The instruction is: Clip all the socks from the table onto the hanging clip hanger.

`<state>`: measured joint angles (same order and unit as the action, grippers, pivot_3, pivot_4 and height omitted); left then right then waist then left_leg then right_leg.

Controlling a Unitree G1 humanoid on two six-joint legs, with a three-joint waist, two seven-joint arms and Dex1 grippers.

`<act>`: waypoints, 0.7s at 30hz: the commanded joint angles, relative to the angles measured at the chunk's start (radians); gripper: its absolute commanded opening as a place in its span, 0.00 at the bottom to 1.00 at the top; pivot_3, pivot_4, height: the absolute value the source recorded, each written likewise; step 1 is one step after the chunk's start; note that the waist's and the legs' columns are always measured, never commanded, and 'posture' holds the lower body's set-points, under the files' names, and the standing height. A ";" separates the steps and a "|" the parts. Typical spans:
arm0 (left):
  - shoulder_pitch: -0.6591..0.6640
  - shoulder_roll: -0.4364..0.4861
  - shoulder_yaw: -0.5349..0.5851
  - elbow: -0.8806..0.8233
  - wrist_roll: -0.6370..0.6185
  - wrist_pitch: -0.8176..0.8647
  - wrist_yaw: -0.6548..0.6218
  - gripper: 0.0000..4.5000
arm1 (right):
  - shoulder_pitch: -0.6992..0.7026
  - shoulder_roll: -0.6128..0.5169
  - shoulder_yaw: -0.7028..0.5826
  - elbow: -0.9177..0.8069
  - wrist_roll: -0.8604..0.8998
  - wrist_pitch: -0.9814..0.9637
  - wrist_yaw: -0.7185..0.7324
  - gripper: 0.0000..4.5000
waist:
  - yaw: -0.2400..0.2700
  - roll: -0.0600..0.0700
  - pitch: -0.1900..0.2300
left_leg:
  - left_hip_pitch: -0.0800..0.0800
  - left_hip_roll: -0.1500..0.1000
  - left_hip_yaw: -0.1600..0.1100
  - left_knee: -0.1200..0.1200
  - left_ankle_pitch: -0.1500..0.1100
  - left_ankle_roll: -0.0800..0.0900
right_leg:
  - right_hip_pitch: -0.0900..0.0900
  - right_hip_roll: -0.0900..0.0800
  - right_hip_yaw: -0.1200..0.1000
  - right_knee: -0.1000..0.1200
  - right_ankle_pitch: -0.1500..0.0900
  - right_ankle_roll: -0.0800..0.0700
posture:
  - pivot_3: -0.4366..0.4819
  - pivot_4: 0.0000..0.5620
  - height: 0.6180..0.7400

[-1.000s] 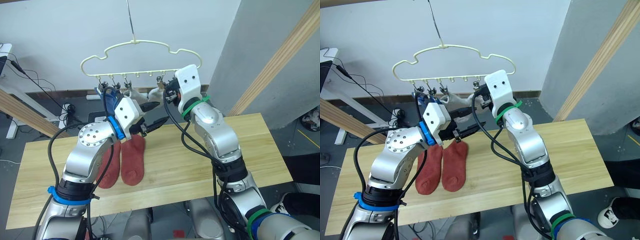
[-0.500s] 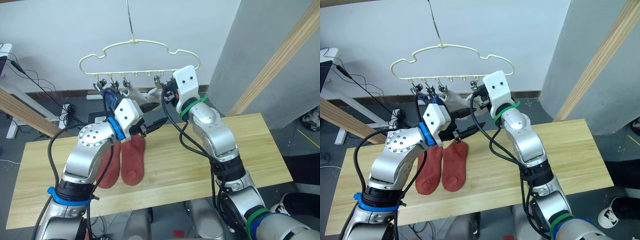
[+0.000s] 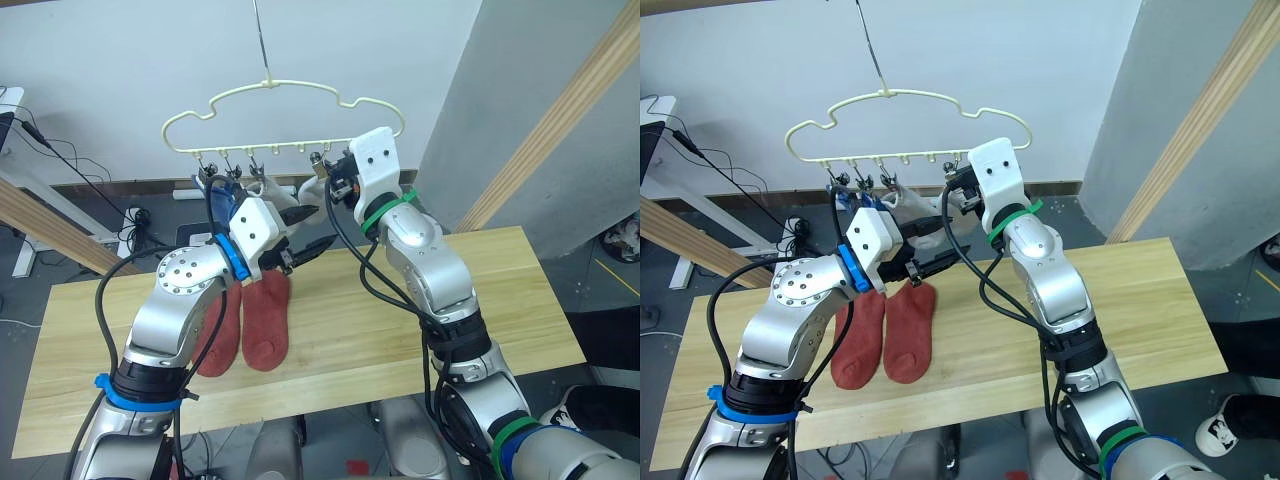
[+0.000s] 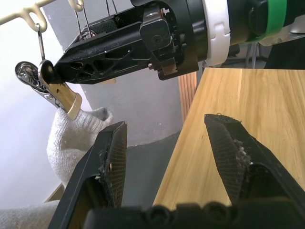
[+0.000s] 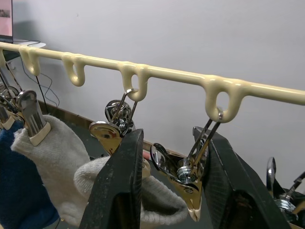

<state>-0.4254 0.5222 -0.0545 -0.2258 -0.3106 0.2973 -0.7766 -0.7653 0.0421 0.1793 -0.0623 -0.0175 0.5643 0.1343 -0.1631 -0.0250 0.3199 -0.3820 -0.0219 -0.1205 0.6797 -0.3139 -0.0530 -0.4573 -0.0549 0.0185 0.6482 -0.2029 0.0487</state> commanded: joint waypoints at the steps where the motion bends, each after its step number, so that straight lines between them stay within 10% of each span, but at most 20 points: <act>1: 0.000 -0.002 0.004 -0.033 -0.002 -0.020 -0.004 0.63 | -0.024 0.008 -0.006 -0.022 0.000 -0.028 -0.003 0.38 | 0.000 0.000 0.000 | 0.000 0.000 0.000 0.000 0.000 0.000 | 0.000 0.000 0.000 0.000 0.000 0.000 | 0.24 0.57 0.92; 6: 0.001 -0.002 0.004 -0.034 -0.001 -0.020 -0.003 0.63 | -0.023 0.008 -0.005 -0.022 0.001 -0.030 -0.004 0.38 | 0.000 0.000 0.000 | 0.000 0.000 0.000 0.000 0.000 0.000 | 0.000 0.000 0.000 0.000 0.000 0.000 | 0.24 0.56 0.92; 13: 0.025 -0.008 0.005 -0.039 0.011 -0.030 0.014 0.63 | -0.023 0.006 -0.009 -0.019 -0.004 -0.041 -0.013 0.01 | 0.000 0.000 0.000 | 0.000 0.000 0.000 0.000 0.000 0.000 | 0.000 0.000 0.000 0.000 0.000 0.000 | 0.24 0.56 0.92; 21: 0.173 -0.068 0.010 -0.075 0.035 0.008 0.132 0.67 | -0.028 -0.001 -0.016 -0.015 -0.006 -0.050 -0.016 0.00 | 0.000 0.000 0.000 | 0.000 0.000 0.000 0.000 0.000 0.000 | 0.000 0.000 0.001 0.000 0.000 0.000 | 0.24 0.57 0.92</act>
<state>-0.2803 0.4743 -0.0547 -0.2680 -0.2725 0.2938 -0.6886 -0.7675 0.0372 0.1744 -0.0521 -0.0183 0.5382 0.1256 -0.1631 -0.0249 0.3199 -0.3818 -0.0217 -0.1202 0.6796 -0.3139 -0.0530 -0.4573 -0.0551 0.0192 0.6482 -0.2029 0.0486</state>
